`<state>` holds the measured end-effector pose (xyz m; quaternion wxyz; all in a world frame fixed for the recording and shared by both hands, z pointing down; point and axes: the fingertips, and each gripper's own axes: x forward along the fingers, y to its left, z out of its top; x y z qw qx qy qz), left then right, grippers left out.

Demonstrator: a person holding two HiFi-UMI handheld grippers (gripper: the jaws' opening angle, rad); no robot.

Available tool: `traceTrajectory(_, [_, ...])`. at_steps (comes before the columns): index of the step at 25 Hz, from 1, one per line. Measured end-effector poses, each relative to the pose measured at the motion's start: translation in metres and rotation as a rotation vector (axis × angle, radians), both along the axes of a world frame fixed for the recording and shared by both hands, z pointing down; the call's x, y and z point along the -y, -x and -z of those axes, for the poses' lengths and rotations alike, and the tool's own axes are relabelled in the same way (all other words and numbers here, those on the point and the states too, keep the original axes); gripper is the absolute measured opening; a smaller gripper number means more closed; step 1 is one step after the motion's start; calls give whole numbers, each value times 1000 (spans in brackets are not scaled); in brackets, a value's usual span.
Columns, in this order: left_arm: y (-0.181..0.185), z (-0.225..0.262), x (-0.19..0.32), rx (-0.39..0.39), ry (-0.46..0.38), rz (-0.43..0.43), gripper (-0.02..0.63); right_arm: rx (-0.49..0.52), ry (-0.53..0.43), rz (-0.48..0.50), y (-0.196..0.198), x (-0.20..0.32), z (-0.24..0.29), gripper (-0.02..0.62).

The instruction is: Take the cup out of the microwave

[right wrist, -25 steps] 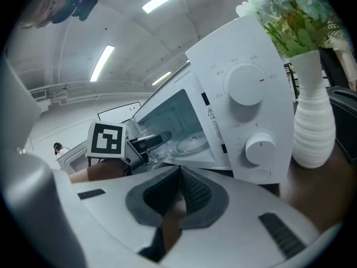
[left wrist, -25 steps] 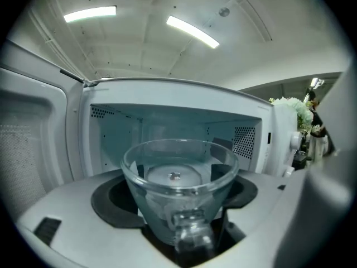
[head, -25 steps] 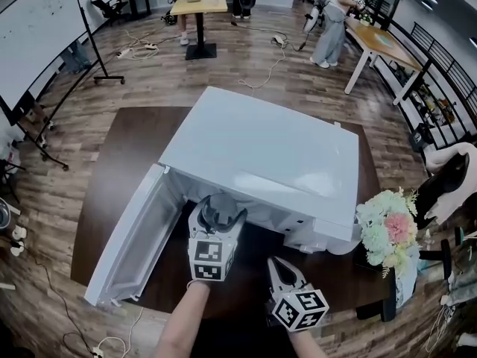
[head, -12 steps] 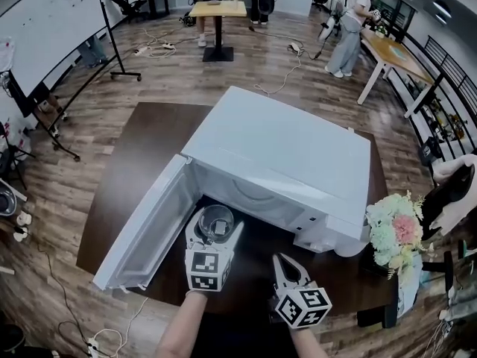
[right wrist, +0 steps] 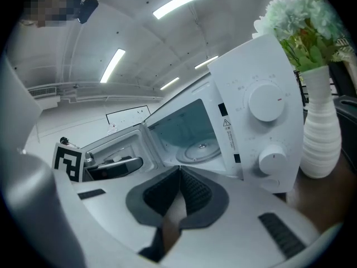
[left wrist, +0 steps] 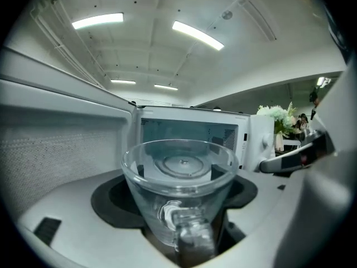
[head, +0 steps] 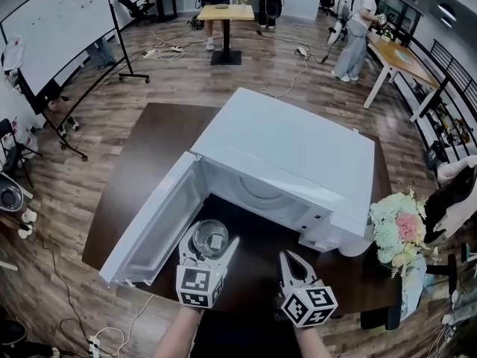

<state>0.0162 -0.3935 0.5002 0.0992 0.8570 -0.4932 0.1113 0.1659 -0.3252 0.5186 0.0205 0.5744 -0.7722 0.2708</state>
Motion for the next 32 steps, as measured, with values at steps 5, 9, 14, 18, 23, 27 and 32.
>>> traceTrajectory(5, [3, 6, -22, 9, 4, -31, 394, -48, -24, 6, 0, -4, 5, -5])
traceTrajectory(9, [9, 10, -41, 4, 15, -50, 394, -102, -66, 18, 0, -6, 14, -6])
traceTrajectory(14, [20, 21, -54, -18, 1, -52, 394, -140, -111, 22, -2, -9, 29, -6])
traceTrajectory(18, [27, 33, -55, -25, -15, -50, 394, -175, -143, 28, 0, -11, 45, -6])
traceTrajectory(23, [28, 35, -49, -24, -25, -45, 394, -215, -153, 13, -3, -14, 51, -6])
traceTrajectory(27, [26, 33, -46, -28, -27, -49, 394, -226, -148, 2, -6, -15, 49, -6])
traceTrajectory(32, [23, 31, -45, -8, -26, -69, 394, -215, -148, 7, -4, -14, 48, -6])
